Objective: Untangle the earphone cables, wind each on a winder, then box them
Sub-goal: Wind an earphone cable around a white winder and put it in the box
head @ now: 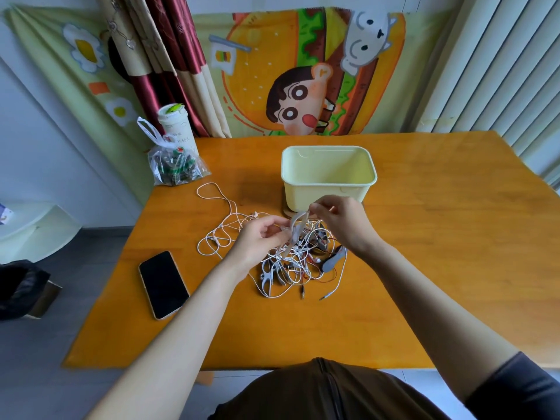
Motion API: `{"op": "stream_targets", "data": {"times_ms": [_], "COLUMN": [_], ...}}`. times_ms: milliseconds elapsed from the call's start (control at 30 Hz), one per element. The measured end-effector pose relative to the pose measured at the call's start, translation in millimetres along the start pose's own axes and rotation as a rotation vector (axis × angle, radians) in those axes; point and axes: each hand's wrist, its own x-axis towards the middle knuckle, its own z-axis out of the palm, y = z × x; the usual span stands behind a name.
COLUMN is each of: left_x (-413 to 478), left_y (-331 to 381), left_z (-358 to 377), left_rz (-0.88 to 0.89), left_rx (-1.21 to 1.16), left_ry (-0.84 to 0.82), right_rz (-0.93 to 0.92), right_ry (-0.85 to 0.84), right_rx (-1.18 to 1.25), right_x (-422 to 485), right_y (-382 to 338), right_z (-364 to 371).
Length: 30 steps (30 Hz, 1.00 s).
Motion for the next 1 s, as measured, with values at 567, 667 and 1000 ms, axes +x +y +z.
{"op": "stream_targets", "data": {"times_ms": [567,667,1000], "left_x": [1,-1,-1], "left_y": [7,1,8], "left_z": [4,4,8], "left_rz": [-0.089,-0.104,-0.071], "left_rx": [0.0,-0.032,-0.559], "left_ry": [-0.117,-0.091,-0.07], "right_rz": [0.033,0.062,0.188], "right_ry": [0.081,0.084,-0.11], "right_rx": [0.045,0.077,0.374], "right_x": [0,-1,-9], "right_y": [4,5,4], "right_z": [4,4,13]}}
